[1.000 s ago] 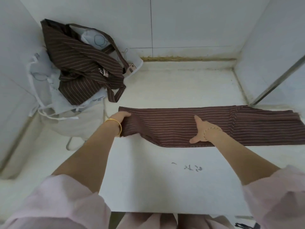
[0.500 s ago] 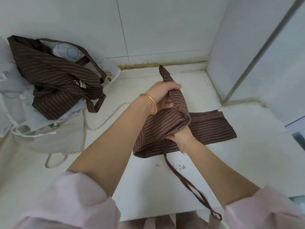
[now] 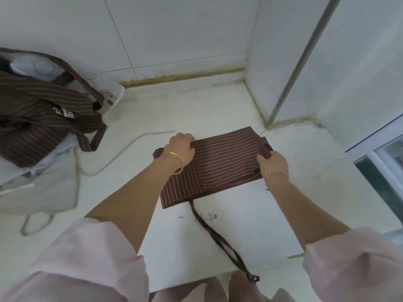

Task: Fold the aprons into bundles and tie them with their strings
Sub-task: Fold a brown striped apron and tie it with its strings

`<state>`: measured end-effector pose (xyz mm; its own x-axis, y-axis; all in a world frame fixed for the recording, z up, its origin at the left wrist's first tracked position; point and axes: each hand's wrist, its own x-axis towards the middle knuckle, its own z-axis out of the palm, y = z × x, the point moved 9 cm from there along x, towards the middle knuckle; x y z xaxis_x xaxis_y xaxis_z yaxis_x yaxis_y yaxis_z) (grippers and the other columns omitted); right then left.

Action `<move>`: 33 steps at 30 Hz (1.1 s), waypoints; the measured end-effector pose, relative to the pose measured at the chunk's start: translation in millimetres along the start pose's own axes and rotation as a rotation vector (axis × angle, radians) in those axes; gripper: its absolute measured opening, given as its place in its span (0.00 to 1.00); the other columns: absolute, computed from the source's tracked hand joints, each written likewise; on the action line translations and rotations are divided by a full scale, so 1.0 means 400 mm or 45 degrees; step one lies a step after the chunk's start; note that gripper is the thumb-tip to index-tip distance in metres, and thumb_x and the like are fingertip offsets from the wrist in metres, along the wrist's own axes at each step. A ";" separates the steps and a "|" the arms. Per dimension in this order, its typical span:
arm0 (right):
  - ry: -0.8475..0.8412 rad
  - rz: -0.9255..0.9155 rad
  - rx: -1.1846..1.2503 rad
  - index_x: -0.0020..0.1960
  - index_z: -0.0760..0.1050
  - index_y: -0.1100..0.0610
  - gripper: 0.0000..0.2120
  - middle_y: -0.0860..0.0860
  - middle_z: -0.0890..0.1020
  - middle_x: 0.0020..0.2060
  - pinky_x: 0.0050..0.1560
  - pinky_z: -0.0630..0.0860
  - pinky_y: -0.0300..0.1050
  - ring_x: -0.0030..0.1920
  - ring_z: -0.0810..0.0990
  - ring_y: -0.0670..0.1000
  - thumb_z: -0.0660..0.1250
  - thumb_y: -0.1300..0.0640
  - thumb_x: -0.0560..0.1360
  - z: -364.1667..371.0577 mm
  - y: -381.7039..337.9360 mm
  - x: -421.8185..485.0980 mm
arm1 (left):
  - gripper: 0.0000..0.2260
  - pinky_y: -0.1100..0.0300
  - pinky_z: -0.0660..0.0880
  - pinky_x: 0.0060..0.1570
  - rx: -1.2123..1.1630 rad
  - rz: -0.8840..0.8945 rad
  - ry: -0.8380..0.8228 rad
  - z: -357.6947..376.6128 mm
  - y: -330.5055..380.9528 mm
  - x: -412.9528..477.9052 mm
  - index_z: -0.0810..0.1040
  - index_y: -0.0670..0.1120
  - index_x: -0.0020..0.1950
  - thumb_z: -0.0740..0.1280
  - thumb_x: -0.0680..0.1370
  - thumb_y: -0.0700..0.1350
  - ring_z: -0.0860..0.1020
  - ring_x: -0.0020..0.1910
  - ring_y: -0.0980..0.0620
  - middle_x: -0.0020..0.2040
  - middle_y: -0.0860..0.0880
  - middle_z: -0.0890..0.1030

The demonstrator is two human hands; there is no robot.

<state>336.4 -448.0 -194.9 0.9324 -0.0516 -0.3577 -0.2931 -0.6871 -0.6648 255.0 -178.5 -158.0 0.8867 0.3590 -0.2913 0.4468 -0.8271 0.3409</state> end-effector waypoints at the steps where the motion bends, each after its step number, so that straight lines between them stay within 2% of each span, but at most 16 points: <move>1: 0.022 -0.035 -0.103 0.51 0.76 0.60 0.10 0.55 0.79 0.45 0.45 0.72 0.45 0.48 0.79 0.59 0.62 0.54 0.77 -0.009 -0.003 0.001 | 0.19 0.47 0.66 0.66 0.102 -0.016 -0.037 0.013 -0.010 0.000 0.65 0.46 0.71 0.59 0.80 0.46 0.66 0.67 0.43 0.68 0.42 0.68; 5: 0.130 -0.092 -0.161 0.56 0.76 0.62 0.13 0.60 0.79 0.51 0.45 0.69 0.45 0.50 0.78 0.61 0.61 0.55 0.79 -0.036 0.004 0.025 | 0.22 0.45 0.65 0.64 0.384 -0.150 -0.101 0.044 -0.048 -0.012 0.64 0.45 0.70 0.59 0.79 0.53 0.68 0.65 0.42 0.66 0.42 0.69; 7: 0.106 -0.121 -0.144 0.56 0.76 0.62 0.13 0.61 0.79 0.53 0.46 0.69 0.44 0.51 0.78 0.61 0.61 0.55 0.79 -0.032 0.000 0.036 | 0.25 0.45 0.66 0.63 0.455 -0.206 -0.111 0.043 -0.066 -0.019 0.64 0.45 0.69 0.62 0.78 0.57 0.70 0.64 0.42 0.64 0.43 0.71; 9: 0.040 -0.198 -0.122 0.57 0.76 0.63 0.12 0.61 0.79 0.53 0.46 0.68 0.42 0.52 0.78 0.60 0.61 0.56 0.79 -0.021 -0.030 0.041 | 0.29 0.48 0.70 0.60 0.487 -0.267 -0.216 0.043 -0.080 -0.031 0.65 0.44 0.68 0.66 0.74 0.59 0.73 0.60 0.43 0.61 0.44 0.74; 11: -0.068 -0.315 -0.069 0.59 0.76 0.63 0.13 0.59 0.80 0.54 0.48 0.67 0.41 0.54 0.77 0.59 0.61 0.58 0.79 0.008 -0.085 0.038 | 0.33 0.49 0.74 0.57 0.477 -0.383 -0.550 0.069 -0.105 -0.068 0.65 0.43 0.70 0.69 0.72 0.60 0.76 0.58 0.43 0.63 0.44 0.75; 13: -0.232 -0.432 -0.056 0.62 0.75 0.61 0.14 0.57 0.79 0.56 0.53 0.68 0.40 0.57 0.76 0.57 0.62 0.59 0.78 0.058 -0.145 0.030 | 0.33 0.49 0.75 0.57 0.327 -0.633 -1.062 0.112 -0.133 -0.157 0.66 0.42 0.70 0.69 0.73 0.60 0.80 0.55 0.43 0.65 0.42 0.75; 14: -0.313 -0.490 -0.077 0.62 0.75 0.60 0.14 0.56 0.79 0.57 0.54 0.68 0.40 0.58 0.76 0.56 0.63 0.59 0.78 0.087 -0.173 0.025 | 0.32 0.49 0.75 0.58 0.226 -0.740 -1.260 0.126 -0.135 -0.201 0.68 0.40 0.68 0.68 0.73 0.60 0.82 0.52 0.44 0.64 0.41 0.76; 15: -0.387 -0.539 -0.101 0.62 0.76 0.59 0.14 0.56 0.79 0.58 0.52 0.68 0.38 0.57 0.76 0.54 0.63 0.59 0.78 0.117 -0.197 0.020 | 0.31 0.49 0.75 0.59 0.173 -0.779 -1.323 0.131 -0.136 -0.216 0.69 0.38 0.67 0.66 0.75 0.60 0.83 0.49 0.45 0.59 0.40 0.79; 16: -0.438 -0.572 -0.117 0.62 0.76 0.59 0.13 0.56 0.79 0.57 0.49 0.67 0.36 0.54 0.76 0.52 0.64 0.59 0.78 0.139 -0.210 0.015 | 0.29 0.49 0.75 0.58 0.184 -0.746 -1.246 0.124 -0.131 -0.201 0.71 0.38 0.65 0.64 0.76 0.60 0.83 0.48 0.46 0.54 0.41 0.81; 18: -0.507 -0.618 -0.150 0.61 0.77 0.59 0.13 0.56 0.79 0.55 0.43 0.64 0.33 0.49 0.74 0.49 0.64 0.58 0.78 0.176 -0.231 0.007 | 0.22 0.53 0.76 0.55 0.249 -0.541 -0.741 0.073 -0.113 -0.101 0.72 0.39 0.64 0.63 0.78 0.55 0.81 0.51 0.46 0.46 0.44 0.79; 20: -0.548 -0.670 -0.196 0.60 0.77 0.59 0.12 0.55 0.79 0.50 0.42 0.64 0.37 0.48 0.75 0.52 0.63 0.58 0.78 0.200 -0.250 -0.004 | 0.20 0.52 0.73 0.54 0.234 -0.272 -0.207 -0.001 -0.058 -0.015 0.69 0.42 0.65 0.64 0.77 0.51 0.75 0.57 0.44 0.55 0.44 0.75; 21: -0.561 -0.696 -0.215 0.58 0.78 0.60 0.11 0.54 0.78 0.47 0.44 0.66 0.40 0.49 0.77 0.55 0.62 0.59 0.78 0.208 -0.257 -0.011 | 0.21 0.51 0.72 0.56 0.212 -0.129 -0.067 -0.020 -0.026 0.008 0.68 0.44 0.67 0.65 0.77 0.50 0.72 0.60 0.44 0.61 0.44 0.72; 23: -0.569 -0.731 -0.249 0.55 0.78 0.65 0.11 0.58 0.78 0.44 0.50 0.70 0.47 0.50 0.77 0.60 0.62 0.59 0.79 0.217 -0.270 -0.014 | 0.23 0.50 0.70 0.60 0.225 0.108 -0.006 -0.019 0.025 0.048 0.67 0.46 0.70 0.66 0.76 0.49 0.68 0.64 0.45 0.65 0.45 0.69; 25: -0.569 -0.735 -0.255 0.54 0.78 0.67 0.12 0.63 0.79 0.46 0.53 0.71 0.51 0.50 0.77 0.61 0.61 0.60 0.79 0.219 -0.274 -0.010 | 0.24 0.51 0.68 0.61 0.277 0.222 -0.018 -0.003 0.054 0.076 0.67 0.48 0.70 0.66 0.76 0.50 0.67 0.64 0.45 0.66 0.46 0.69; 31: -0.504 -0.635 -0.130 0.59 0.77 0.60 0.12 0.57 0.79 0.54 0.58 0.70 0.47 0.56 0.76 0.56 0.63 0.58 0.78 0.228 -0.257 0.041 | 0.18 0.55 0.68 0.57 0.245 0.258 -0.189 0.042 0.053 0.168 0.73 0.45 0.64 0.65 0.77 0.50 0.68 0.61 0.45 0.61 0.44 0.71; 33: -0.473 -0.634 -0.156 0.58 0.77 0.60 0.11 0.56 0.79 0.53 0.54 0.69 0.44 0.56 0.75 0.56 0.63 0.57 0.78 0.236 -0.256 0.057 | 0.16 0.57 0.68 0.56 0.231 0.270 -0.219 0.036 0.049 0.186 0.74 0.43 0.63 0.65 0.78 0.49 0.72 0.59 0.45 0.60 0.43 0.73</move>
<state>367.9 -310.3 -196.9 0.8085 0.5357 -0.2434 0.2038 -0.6429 -0.7383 327.8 -174.1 -185.9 0.9180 0.1047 -0.3824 0.2120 -0.9447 0.2502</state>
